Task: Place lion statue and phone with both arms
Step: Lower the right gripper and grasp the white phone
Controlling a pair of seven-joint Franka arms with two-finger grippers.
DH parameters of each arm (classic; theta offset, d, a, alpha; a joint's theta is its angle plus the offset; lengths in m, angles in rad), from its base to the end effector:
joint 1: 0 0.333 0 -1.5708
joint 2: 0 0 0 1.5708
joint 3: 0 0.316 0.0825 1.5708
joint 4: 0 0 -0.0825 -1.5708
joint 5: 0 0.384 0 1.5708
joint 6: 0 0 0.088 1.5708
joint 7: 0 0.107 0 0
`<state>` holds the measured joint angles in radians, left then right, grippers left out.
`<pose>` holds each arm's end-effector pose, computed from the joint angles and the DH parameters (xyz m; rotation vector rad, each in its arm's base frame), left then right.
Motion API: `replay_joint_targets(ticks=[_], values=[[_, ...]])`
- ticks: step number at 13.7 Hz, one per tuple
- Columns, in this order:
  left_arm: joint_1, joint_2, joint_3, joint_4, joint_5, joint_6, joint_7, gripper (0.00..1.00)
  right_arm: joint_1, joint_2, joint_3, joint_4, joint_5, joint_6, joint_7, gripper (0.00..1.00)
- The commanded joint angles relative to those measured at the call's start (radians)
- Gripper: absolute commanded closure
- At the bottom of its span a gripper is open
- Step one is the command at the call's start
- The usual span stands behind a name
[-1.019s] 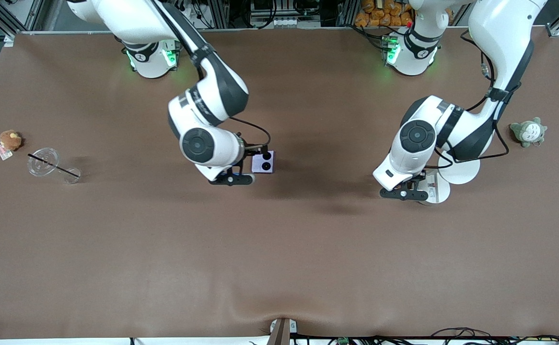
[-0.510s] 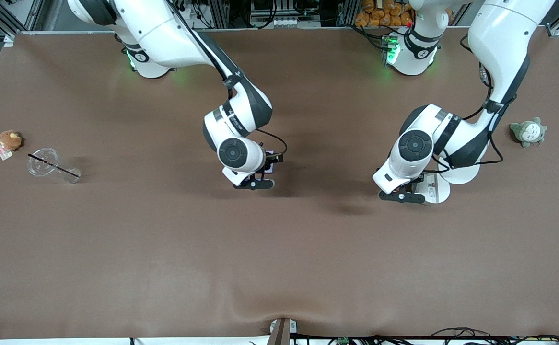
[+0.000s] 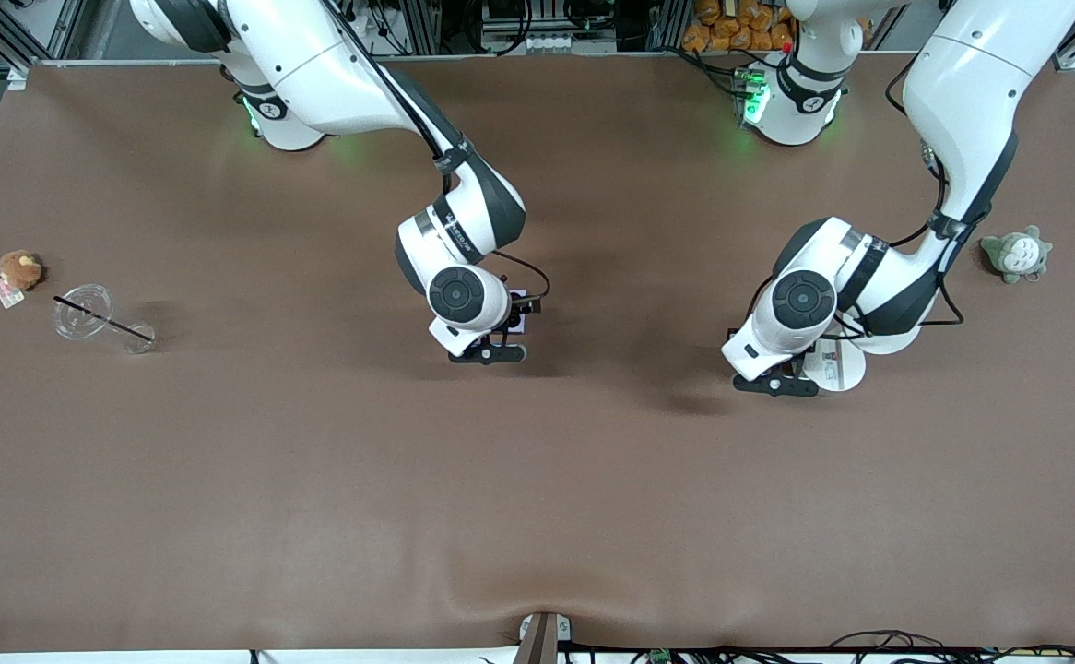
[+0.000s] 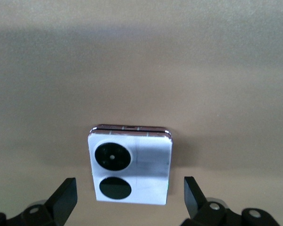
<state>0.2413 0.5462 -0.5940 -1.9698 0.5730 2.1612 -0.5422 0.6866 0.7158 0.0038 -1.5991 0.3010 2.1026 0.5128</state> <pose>0.5611 -0.1764 0.2151 -2.9170 0.2291 0.1955 0.5100 0.4392 0.1964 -3.0223 0.0064 0.4755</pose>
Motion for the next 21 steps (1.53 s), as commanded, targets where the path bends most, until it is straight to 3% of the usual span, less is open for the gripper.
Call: replay_joint_targets(ticks=[1,17,19,21], values=[[0.021,0.023,-0.006,0.019,0.033,0.006,0.007,1.00,0.019,-0.015,-0.008,-0.050,-0.019,0.068,0.026,0.00],[0.029,0.069,-0.006,0.052,0.042,0.014,0.007,1.00,0.057,0.028,-0.016,-0.053,-0.031,0.148,0.066,0.02],[0.029,0.069,-0.006,0.054,0.042,0.014,0.007,1.00,0.054,0.028,-0.022,-0.051,-0.040,0.136,0.087,0.96],[0.029,0.070,-0.006,0.054,0.048,0.016,0.005,1.00,0.048,0.016,-0.022,-0.048,-0.040,0.113,0.112,1.00]])
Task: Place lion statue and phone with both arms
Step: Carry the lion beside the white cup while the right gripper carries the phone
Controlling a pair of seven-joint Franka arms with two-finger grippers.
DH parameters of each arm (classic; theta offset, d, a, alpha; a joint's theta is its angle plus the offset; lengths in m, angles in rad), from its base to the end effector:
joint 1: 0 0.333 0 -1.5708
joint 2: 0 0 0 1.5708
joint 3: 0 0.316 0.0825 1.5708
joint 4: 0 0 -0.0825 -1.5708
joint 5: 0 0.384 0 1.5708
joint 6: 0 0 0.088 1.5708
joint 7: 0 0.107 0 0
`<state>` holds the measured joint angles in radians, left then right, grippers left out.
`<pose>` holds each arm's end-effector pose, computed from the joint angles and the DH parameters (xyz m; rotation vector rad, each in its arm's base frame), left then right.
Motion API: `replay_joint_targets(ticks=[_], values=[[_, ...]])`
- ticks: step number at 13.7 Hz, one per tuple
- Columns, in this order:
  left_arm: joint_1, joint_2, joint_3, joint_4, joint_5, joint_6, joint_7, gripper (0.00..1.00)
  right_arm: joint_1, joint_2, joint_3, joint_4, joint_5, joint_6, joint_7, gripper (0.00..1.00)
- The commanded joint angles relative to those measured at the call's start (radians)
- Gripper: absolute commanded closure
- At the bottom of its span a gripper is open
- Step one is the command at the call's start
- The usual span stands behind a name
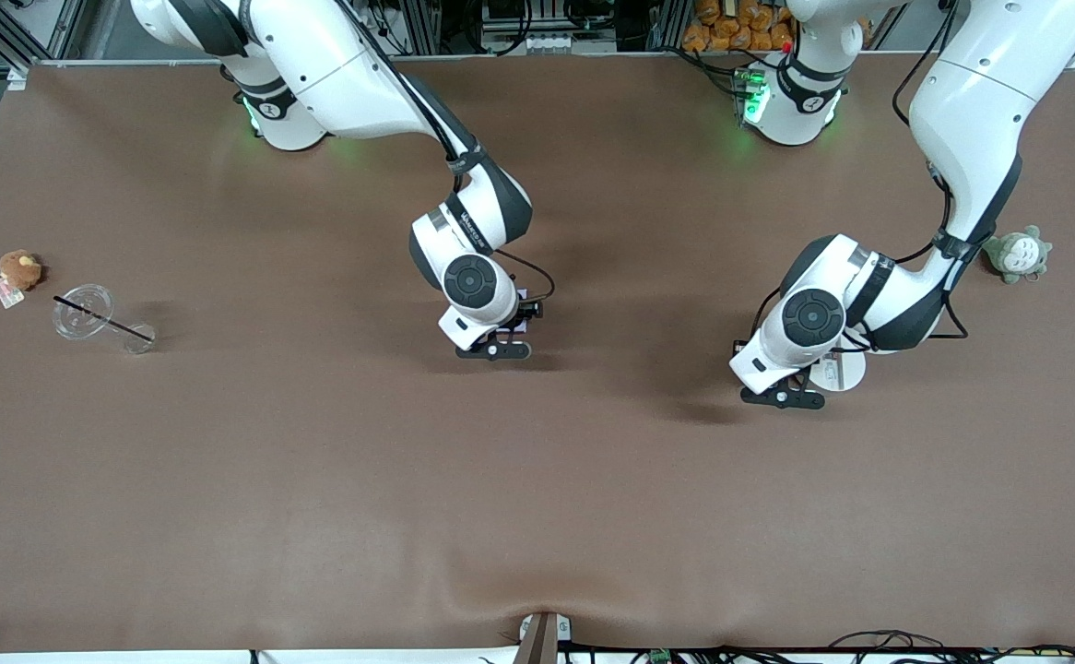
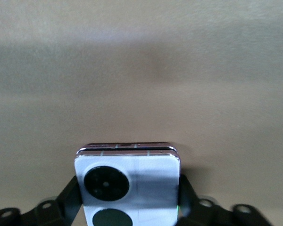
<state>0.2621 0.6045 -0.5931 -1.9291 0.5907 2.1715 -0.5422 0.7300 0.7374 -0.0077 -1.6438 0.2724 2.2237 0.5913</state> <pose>0.5746 -0.1657 0.2005 -2.9409 0.2037 0.2039 0.4959 0.4490 0.1714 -3.0568 0.0773 0.3751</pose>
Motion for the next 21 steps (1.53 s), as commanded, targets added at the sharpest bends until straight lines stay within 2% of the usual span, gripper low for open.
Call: replay_joint_targets(ticks=[1,3,4,6,7,8,10,13,17,19,21], values=[[0.008,0.014,-0.007,0.016,0.031,0.004,0.005,1.00,-0.003,-0.021,-0.012,0.002,-0.012,-0.065,0.036,1.00],[0.008,0.017,-0.007,0.024,0.032,0.004,0.005,1.00,-0.014,-0.056,-0.023,0.009,-0.012,-0.137,0.060,1.00],[0.008,0.017,-0.007,0.024,0.031,0.004,0.002,0.65,-0.030,-0.087,-0.028,0.007,-0.012,-0.171,0.059,1.00],[0.008,0.018,-0.007,0.024,0.031,0.004,0.002,0.36,-0.063,-0.140,-0.031,0.006,-0.012,-0.281,0.047,1.00],[0.008,0.018,-0.007,0.024,0.032,0.004,0.004,0.11,-0.093,-0.173,-0.031,0.006,-0.015,-0.339,0.044,1.00],[0.009,0.017,-0.007,0.024,0.032,0.004,0.005,0.00,-0.116,-0.202,-0.032,0.006,-0.025,-0.390,0.032,1.00],[0.009,0.014,-0.007,0.024,0.032,0.004,0.005,0.00,-0.159,-0.248,-0.034,0.002,-0.051,-0.461,0.004,1.00],[0.009,-0.002,-0.008,0.024,0.031,0.002,0.005,0.00,-0.231,-0.274,-0.032,0.002,-0.085,-0.495,-0.028,1.00],[0.008,-0.077,-0.020,0.027,0.024,-0.005,0.007,0.00,-0.352,-0.300,-0.032,0.001,-0.101,-0.548,-0.161,1.00],[0.008,-0.120,-0.045,0.051,0.008,-0.024,0.005,0.00,-0.401,-0.322,-0.032,-0.008,-0.101,-0.561,-0.179,1.00],[0.008,-0.137,-0.077,0.116,-0.043,-0.108,0.005,0.00,-0.435,-0.328,-0.034,-0.028,-0.111,-0.564,-0.197,1.00]])
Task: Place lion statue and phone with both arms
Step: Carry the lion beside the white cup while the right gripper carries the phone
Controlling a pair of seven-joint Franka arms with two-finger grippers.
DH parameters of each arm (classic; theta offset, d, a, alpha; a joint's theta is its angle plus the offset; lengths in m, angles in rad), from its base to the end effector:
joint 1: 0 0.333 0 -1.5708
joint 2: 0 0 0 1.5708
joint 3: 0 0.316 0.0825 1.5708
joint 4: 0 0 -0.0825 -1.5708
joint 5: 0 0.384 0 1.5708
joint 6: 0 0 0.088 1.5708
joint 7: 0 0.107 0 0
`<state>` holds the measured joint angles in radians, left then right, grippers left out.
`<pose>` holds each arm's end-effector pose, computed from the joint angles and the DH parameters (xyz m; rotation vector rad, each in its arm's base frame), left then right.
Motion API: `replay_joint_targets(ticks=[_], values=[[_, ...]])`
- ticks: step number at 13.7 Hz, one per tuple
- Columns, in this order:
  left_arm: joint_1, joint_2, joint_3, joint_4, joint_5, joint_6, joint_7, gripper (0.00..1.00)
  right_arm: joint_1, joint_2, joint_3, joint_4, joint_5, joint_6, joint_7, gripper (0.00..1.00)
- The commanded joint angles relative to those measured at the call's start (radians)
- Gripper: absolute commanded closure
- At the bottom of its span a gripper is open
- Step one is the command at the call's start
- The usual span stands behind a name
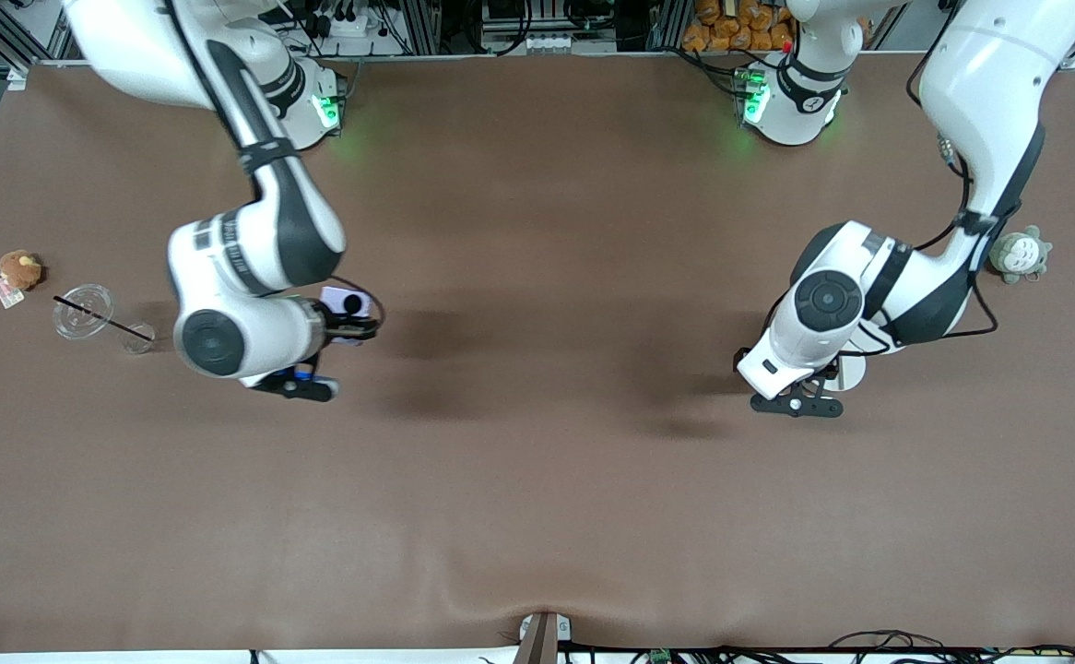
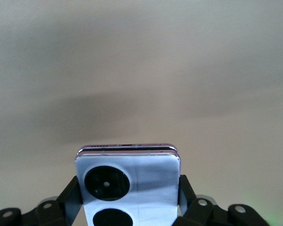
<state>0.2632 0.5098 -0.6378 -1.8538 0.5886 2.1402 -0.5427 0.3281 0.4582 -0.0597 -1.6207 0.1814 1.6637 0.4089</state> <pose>0.6009 -0.1828 0.2839 -2.9381 0.1950 -0.0060 0.5992 0.1872 0.3331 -3.0503 0.2980 0.6826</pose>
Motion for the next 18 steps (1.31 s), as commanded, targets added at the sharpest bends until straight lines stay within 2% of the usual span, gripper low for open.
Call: replay_joint_targets(ticks=[1,4,6,8,12,18], values=[[0.005,-0.042,-0.051,0.107,-0.065,-0.150,0.007,0.00,-0.059,-0.047,0.018,-0.053,-0.037,0.002,-0.047,1.00],[0.001,-0.037,-0.103,0.309,-0.101,-0.350,0.007,0.00,-0.156,-0.038,0.018,-0.054,-0.048,0.020,-0.174,1.00],[0.007,-0.043,-0.121,0.382,-0.125,-0.399,0.007,0.00,-0.199,-0.035,0.018,-0.088,-0.049,0.074,-0.240,1.00],[0.022,-0.089,-0.123,0.435,-0.177,-0.451,0.007,0.00,-0.228,-0.036,0.018,-0.160,-0.066,0.167,-0.289,1.00],[0.089,-0.226,-0.123,0.436,-0.314,-0.459,0.007,0.00,-0.316,-0.029,0.018,-0.206,-0.068,0.214,-0.419,1.00],[0.160,-0.352,-0.120,0.443,-0.447,-0.531,0.007,0.00,-0.343,-0.027,0.018,-0.344,-0.120,0.398,-0.424,1.00]])
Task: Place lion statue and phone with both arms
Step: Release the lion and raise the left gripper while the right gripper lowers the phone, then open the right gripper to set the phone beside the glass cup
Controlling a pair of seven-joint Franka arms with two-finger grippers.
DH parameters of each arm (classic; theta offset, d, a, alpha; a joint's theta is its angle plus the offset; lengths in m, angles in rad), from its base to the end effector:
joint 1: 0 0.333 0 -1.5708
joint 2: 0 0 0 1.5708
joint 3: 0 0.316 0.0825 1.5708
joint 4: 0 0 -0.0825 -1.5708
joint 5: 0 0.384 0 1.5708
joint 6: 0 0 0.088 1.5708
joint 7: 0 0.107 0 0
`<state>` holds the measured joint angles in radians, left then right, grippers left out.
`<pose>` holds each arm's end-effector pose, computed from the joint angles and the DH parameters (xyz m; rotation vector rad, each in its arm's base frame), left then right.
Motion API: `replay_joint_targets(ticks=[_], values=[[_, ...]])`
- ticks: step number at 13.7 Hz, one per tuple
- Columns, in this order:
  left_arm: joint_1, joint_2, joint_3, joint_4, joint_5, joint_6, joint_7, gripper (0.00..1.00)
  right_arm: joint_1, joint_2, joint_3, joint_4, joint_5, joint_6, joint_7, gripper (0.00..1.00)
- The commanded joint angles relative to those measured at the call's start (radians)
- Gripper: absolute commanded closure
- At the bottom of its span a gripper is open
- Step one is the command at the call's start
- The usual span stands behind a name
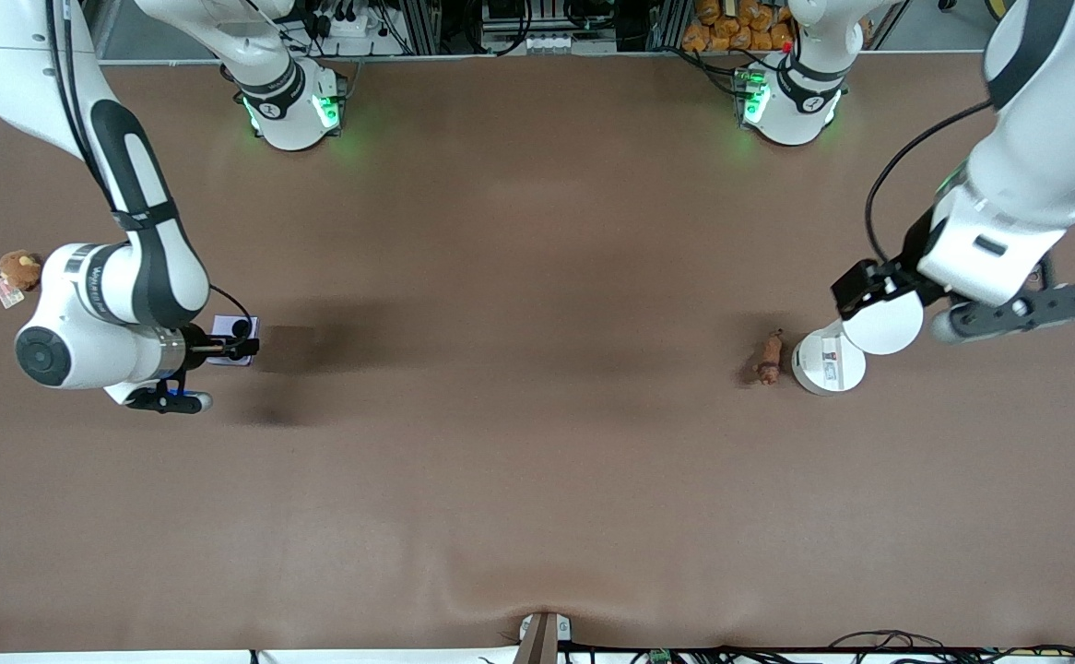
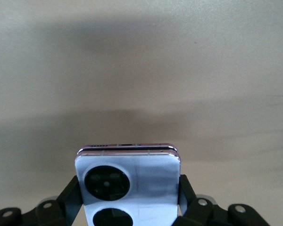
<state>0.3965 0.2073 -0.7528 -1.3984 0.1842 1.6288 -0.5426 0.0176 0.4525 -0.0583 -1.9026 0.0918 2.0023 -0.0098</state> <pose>0.5920 -0.1498 0.6194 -3.1175 -0.3114 -0.1392 0.5881 -0.0174 0.2379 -3.0338 0.1257 0.5368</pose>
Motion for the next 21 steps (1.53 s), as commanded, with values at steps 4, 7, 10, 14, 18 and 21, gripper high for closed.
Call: replay_joint_targets(ticks=[4,7,10,14,18,21], values=[[0.033,-0.095,0.027,-0.013,-0.048,-0.038,0.041,0.00,-0.096,-0.018,0.017,-0.115,-0.046,0.114,-0.094,1.00],[-0.087,-0.166,0.221,-0.016,-0.087,-0.076,0.156,0.00,-0.145,0.000,0.018,-0.154,-0.046,0.187,-0.173,1.00],[-0.257,-0.216,0.462,-0.025,-0.130,-0.142,0.274,0.00,-0.166,0.020,0.017,-0.155,-0.047,0.205,-0.215,1.00],[-0.390,-0.305,0.647,-0.123,-0.169,-0.171,0.337,0.00,-0.186,0.035,0.018,-0.158,-0.047,0.211,-0.239,1.00],[-0.407,-0.374,0.652,-0.232,-0.167,-0.155,0.340,0.00,-0.189,0.037,0.017,-0.158,-0.047,0.210,-0.239,0.64],[-0.398,-0.364,0.648,-0.218,-0.167,-0.153,0.342,0.00,-0.188,0.034,0.018,-0.150,-0.046,0.193,-0.233,0.20]])
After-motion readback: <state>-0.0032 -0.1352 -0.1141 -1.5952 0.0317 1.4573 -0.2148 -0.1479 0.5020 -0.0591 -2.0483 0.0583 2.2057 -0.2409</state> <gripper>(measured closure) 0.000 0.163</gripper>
